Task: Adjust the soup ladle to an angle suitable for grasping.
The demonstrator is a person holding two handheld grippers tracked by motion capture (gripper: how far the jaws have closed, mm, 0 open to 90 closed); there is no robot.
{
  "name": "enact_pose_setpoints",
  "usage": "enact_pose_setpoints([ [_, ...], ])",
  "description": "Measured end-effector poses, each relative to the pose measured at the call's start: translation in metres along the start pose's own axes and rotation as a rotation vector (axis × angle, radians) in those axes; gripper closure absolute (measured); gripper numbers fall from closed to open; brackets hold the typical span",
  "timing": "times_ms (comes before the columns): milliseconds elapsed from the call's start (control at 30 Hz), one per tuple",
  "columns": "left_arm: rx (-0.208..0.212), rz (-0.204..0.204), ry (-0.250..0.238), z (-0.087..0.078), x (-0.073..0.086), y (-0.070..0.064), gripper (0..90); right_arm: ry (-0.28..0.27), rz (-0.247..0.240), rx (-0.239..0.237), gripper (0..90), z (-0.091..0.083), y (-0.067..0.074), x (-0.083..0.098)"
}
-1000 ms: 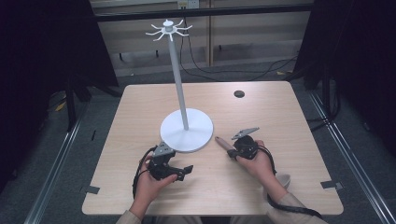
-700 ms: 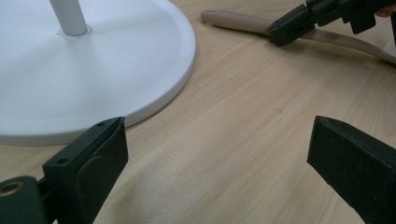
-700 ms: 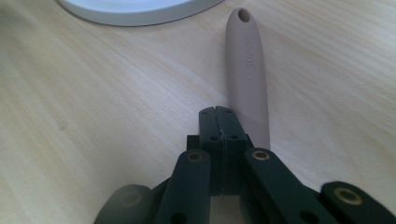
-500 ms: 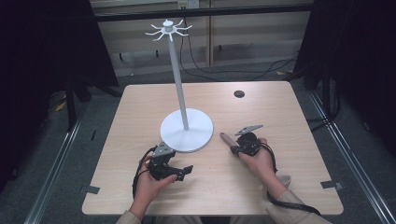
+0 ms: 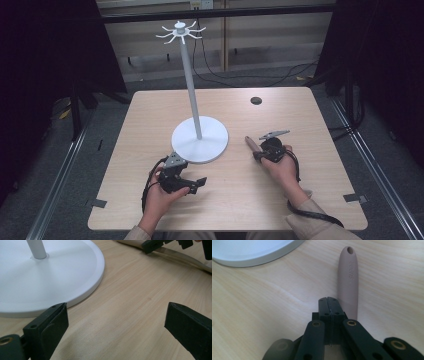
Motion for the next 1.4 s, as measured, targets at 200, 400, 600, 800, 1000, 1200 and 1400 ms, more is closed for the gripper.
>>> enact_pose_setpoints([
  [200, -0.005, 0.004, 0.003, 0.000, 0.000, 0.000, 4.9, -0.003, 0.039, 0.024, 90.0, -0.002, -0.014, 0.001],
  [400, -0.006, 0.006, 0.009, 0.001, 0.001, 0.000, 4.9, -0.004, 0.072, 0.047, 90.0, -0.004, -0.026, 0.003],
  [600, -0.004, 0.004, 0.014, 0.002, 0.001, 0.000, 4.9, -0.011, 0.087, 0.004, 90.0, -0.004, -0.026, 0.004],
  [800, -0.011, 0.008, 0.016, 0.002, 0.000, 0.000, 4.9, -0.020, 0.095, -0.013, 88.6, -0.011, -0.024, 0.005],
  [1000, -0.003, 0.010, 0.011, 0.003, -0.001, -0.001, 4.9, -0.029, 0.099, -0.014, 79.7, -0.026, -0.026, 0.006],
  [1200, -0.006, 0.010, 0.016, 0.003, -0.001, -0.002, 4.9, 0.001, 0.102, 0.013, 64.6, -0.038, -0.030, 0.008],
  [1400, -0.002, 0.010, 0.014, 0.004, -0.001, -0.003, 4.9, 0.076, 0.104, 0.035, 55.3, -0.041, -0.033, 0.012],
])
Point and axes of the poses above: each handheld gripper's, and its own axes: z roughly forward along the jaws, x roughly out of its underside, y roughly to its left, the point moved 5 cm from there along z, roughly forward along the jaws, and after that the axes turned 11 degrees about y, right-handed, at the moved point
